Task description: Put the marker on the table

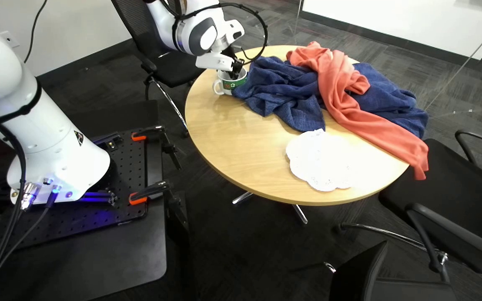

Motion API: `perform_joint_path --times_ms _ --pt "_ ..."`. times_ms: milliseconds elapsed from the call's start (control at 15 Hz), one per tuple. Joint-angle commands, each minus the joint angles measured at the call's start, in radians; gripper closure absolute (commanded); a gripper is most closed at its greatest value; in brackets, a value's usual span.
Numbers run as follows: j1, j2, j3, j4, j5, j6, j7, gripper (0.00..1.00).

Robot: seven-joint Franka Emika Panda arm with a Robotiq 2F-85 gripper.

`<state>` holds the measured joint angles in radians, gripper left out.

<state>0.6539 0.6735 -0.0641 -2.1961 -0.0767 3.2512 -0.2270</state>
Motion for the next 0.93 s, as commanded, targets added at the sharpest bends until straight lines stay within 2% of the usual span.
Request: perform_joint_path --times_ms 0,133,267,533,667,867 --pt "0.007 -0.093 -0.012 -0.069 -0.022 0.013 0.052 0.95" --pt "0.014 -0.145 -0.017 -0.097 -0.015 0.006 0.071 0.95" --pt "0.049 -0.204 -0.055 -0.13 -0.009 0.001 0.091 0.95" --pt "0.161 -0.325 -0.194 -0.197 0.022 -0.01 0.097 0.95" --pt "0.257 -0.367 -0.318 -0.222 0.034 -0.012 0.1 0.95" --pt "0.437 -0.365 -0.564 -0.231 0.046 -0.018 0.1 0.95"
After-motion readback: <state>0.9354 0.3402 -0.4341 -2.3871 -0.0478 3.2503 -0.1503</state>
